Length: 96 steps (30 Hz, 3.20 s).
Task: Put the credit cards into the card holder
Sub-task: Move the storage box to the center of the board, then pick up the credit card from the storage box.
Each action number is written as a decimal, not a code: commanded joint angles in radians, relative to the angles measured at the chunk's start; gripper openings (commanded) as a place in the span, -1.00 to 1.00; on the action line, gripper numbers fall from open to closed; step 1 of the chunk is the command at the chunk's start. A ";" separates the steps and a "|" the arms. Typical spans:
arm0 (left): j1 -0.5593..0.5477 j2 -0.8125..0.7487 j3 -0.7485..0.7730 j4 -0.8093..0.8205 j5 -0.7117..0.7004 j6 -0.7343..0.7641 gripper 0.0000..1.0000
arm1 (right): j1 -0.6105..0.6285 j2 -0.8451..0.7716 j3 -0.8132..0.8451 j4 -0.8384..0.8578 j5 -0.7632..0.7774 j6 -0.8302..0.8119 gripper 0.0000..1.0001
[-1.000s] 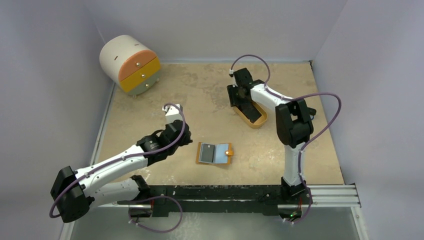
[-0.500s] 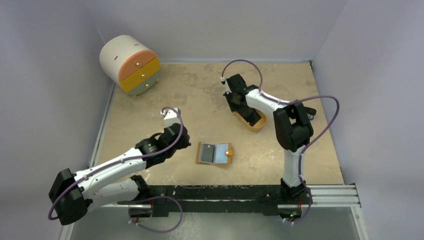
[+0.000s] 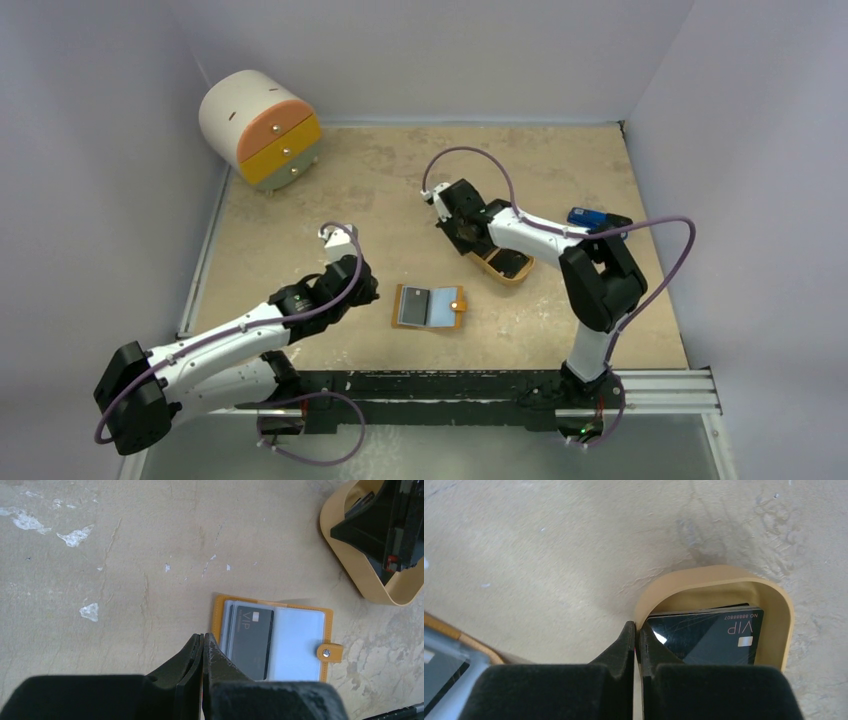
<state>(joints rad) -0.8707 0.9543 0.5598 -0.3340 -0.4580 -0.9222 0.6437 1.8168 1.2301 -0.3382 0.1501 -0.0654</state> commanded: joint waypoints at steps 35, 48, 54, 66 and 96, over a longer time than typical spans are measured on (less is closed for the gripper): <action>0.004 -0.007 -0.030 0.046 -0.010 -0.035 -1.00 | -0.039 -0.440 -0.227 0.195 -0.005 0.591 0.06; 0.004 0.042 -0.027 0.053 0.016 -0.061 -1.00 | -0.147 -0.373 -0.412 0.244 -0.105 1.164 0.20; 0.004 0.043 -0.028 0.042 0.020 -0.061 -1.00 | -0.179 -0.334 -0.451 0.300 -0.100 1.211 0.25; 0.004 0.067 -0.030 0.059 0.025 -0.067 -1.00 | -0.216 -0.247 -0.411 0.300 -0.078 1.208 0.24; 0.004 0.086 -0.044 0.081 0.033 -0.076 -1.00 | -0.229 -0.230 -0.437 0.242 -0.026 1.180 -0.49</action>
<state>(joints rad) -0.8707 1.0348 0.5251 -0.2985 -0.4267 -0.9855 0.4263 1.6203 0.8345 -0.0380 0.0658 1.1381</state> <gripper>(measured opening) 0.006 0.263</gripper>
